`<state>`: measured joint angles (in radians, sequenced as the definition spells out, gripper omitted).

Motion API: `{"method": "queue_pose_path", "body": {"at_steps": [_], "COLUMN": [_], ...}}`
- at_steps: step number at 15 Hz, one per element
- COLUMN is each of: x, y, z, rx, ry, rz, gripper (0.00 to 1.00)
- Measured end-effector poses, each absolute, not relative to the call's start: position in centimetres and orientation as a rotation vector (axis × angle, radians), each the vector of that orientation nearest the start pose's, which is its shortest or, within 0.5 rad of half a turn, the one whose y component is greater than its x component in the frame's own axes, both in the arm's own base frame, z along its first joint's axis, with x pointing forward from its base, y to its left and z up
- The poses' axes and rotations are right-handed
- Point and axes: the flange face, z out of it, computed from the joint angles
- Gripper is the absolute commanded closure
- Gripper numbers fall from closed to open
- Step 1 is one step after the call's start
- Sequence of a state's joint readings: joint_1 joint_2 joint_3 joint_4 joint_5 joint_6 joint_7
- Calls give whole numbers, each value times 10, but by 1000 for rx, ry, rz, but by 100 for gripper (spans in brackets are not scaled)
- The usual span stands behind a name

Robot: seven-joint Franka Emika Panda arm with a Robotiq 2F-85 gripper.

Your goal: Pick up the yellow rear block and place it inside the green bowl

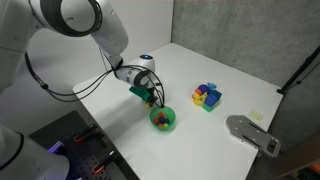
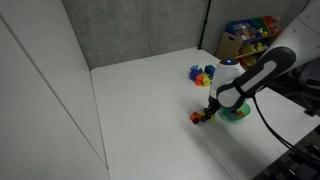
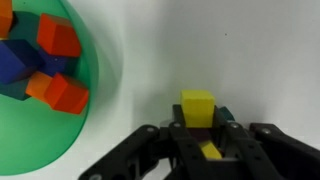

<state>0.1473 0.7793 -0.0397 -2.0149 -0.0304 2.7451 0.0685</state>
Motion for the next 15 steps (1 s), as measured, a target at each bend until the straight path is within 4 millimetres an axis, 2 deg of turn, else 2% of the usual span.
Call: {"method": "queue_pose_path", "body": {"at_steps": [4, 7, 11, 15], "x": [580, 586, 579, 560], "y": [48, 31, -9, -52], "z": [93, 124, 157, 172], "rx": [-3174, -3163, -3154, -3149], "ry": [-75, -15, 90, 185], "rz": [65, 57, 54, 61], "gripper": [91, 91, 90, 90]}}
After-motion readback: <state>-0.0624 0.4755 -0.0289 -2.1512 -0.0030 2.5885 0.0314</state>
